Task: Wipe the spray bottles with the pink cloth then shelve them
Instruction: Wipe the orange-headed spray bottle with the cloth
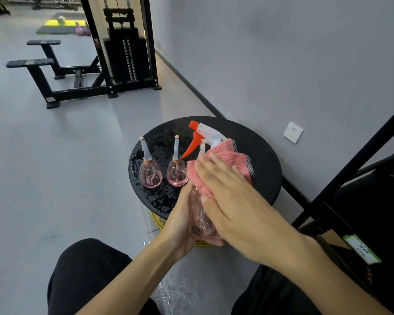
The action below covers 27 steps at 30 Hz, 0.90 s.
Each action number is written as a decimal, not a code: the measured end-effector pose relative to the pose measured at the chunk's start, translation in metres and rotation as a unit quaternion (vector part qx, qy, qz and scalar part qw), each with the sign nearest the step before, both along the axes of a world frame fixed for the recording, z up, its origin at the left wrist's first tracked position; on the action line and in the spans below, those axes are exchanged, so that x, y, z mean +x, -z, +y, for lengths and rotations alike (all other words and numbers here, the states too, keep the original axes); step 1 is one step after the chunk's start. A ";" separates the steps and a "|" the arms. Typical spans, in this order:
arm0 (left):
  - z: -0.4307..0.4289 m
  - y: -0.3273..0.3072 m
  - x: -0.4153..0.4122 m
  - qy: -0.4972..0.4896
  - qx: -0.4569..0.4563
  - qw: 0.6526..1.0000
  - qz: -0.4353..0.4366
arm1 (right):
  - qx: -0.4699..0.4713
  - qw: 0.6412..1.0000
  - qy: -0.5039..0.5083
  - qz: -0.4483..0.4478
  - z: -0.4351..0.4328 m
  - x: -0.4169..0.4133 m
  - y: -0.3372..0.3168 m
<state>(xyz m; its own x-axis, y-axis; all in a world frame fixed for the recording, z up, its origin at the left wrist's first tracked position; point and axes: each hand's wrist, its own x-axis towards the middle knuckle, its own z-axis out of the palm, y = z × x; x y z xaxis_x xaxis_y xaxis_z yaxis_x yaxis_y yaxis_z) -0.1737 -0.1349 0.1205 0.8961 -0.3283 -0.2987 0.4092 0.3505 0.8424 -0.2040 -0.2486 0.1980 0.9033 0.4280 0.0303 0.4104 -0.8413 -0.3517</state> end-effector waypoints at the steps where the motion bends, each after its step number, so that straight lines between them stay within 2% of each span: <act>1: -0.001 0.000 0.000 0.001 -0.001 1.000 0.002 | 0.003 1.000 0.002 -0.008 0.000 -0.002 0.003; 4: -0.003 0.002 -0.003 0.015 -0.007 1.000 0.013 | 0.037 0.998 0.032 -0.028 -0.004 0.008 0.009; 8: -0.002 0.006 -0.004 0.025 -0.024 0.999 0.025 | 0.106 0.992 0.061 -0.001 -0.009 0.028 0.011; 14: 0.006 0.010 0.002 -0.024 -0.025 0.999 0.010 | 0.123 0.992 0.019 -0.004 -0.004 0.000 0.018; 17: 0.012 0.010 0.006 -0.049 -0.045 0.998 0.015 | 0.137 0.990 0.005 0.026 -0.002 -0.020 0.023; 24: 0.011 0.013 0.007 -0.011 -0.060 0.998 -0.012 | 0.202 0.978 0.053 -0.001 -0.009 0.004 0.027; 27: 0.014 0.014 0.007 -0.021 -0.073 0.997 -0.012 | 0.201 0.979 0.043 -0.015 -0.007 0.000 0.032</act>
<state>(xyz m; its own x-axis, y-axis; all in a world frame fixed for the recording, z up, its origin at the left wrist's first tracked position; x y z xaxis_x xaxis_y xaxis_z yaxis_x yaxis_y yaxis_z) -0.1663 -0.1211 0.1069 0.9162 -0.3294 -0.2283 0.3718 0.4860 0.7909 -0.2037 -0.2552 0.1657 0.9313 0.2993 0.2078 0.3601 -0.6689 -0.6504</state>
